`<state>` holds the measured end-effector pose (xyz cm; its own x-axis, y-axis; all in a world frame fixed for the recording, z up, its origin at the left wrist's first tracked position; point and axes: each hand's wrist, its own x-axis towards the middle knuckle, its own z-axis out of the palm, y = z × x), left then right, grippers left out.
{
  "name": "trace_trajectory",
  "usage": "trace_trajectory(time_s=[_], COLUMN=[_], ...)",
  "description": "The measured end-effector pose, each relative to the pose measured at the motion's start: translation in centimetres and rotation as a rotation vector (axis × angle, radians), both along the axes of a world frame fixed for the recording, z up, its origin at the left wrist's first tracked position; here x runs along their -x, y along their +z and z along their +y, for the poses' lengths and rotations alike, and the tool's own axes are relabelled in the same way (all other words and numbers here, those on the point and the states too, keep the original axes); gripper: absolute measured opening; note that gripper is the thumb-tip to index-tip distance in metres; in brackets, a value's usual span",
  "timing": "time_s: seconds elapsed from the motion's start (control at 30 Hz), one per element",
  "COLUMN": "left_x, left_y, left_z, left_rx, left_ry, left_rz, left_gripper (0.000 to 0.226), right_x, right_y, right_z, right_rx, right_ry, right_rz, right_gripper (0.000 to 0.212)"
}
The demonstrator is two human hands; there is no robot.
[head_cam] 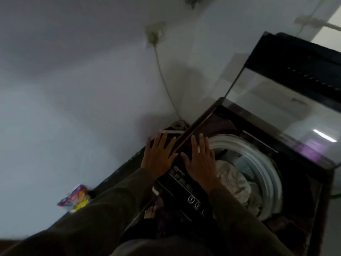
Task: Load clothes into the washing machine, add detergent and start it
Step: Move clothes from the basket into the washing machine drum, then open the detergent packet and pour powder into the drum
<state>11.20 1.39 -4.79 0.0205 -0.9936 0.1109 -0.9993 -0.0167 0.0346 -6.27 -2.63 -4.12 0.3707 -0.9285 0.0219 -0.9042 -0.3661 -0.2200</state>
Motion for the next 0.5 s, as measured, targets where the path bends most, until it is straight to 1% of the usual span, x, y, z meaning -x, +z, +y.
trace_trajectory(time_s=[0.1,0.23,0.33,0.5], left_x=[-1.1,-3.0,-4.6,-7.0], left_y=[0.1,-0.4,-1.1,-2.3], left_z=[3.4,8.7,12.8,19.0], left_rx=[-0.001,-0.066,-0.125,-0.162], left_ry=[0.105,0.278,0.373,0.529], left_rz=[0.006,0.022,0.045,0.091], left_gripper=[0.064,0.066,0.069,0.065], right_x=[-2.0,-5.1,-7.6,-11.3], right_y=[0.5,0.6,0.3,-0.8], right_z=[1.2,3.7,5.9,9.9], right_rx=[-0.011,-0.003,-0.001,-0.039], right_ry=[0.098,0.264,0.377,0.558], right_rz=[-0.024,-0.044,-0.039,-0.007], right_gripper=[0.076,0.076,0.077,0.076])
